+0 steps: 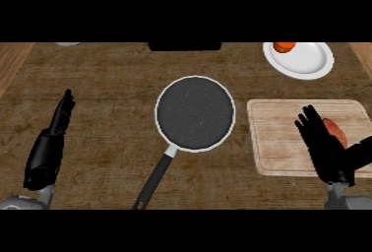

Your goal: Pick the sweet potato from the cutting board and place it in the pan

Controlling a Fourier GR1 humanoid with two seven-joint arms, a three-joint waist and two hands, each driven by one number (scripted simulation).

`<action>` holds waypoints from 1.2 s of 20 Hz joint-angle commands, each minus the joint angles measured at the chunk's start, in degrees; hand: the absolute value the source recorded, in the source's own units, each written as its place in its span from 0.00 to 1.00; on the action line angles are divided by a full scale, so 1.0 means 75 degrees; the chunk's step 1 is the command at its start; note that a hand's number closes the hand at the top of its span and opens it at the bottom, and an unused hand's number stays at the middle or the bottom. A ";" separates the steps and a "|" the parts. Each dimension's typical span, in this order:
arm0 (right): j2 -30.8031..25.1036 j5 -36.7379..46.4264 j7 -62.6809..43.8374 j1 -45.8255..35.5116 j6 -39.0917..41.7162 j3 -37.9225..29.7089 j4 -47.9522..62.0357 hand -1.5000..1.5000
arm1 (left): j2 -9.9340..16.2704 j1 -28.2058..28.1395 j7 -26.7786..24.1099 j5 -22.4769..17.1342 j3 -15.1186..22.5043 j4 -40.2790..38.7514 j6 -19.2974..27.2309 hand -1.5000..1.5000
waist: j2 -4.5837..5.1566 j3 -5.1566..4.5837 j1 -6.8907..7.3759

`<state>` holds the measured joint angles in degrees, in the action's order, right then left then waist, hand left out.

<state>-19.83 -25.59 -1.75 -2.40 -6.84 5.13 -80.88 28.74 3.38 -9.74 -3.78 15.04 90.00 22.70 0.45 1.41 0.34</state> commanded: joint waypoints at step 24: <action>-0.5485 0.0821 -0.2664 -0.0293 0.2796 -0.1517 0.1168 0.00 | -0.0045 -0.0973 0.1933 -0.0259 0.0240 0.0208 -0.0771 0.50 | -0.0056 -0.0190 0.0063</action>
<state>-57.27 -18.12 -19.54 -2.17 5.55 -7.28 -72.48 28.45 -2.89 5.44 -6.18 16.67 90.39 17.66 -0.03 -0.03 0.13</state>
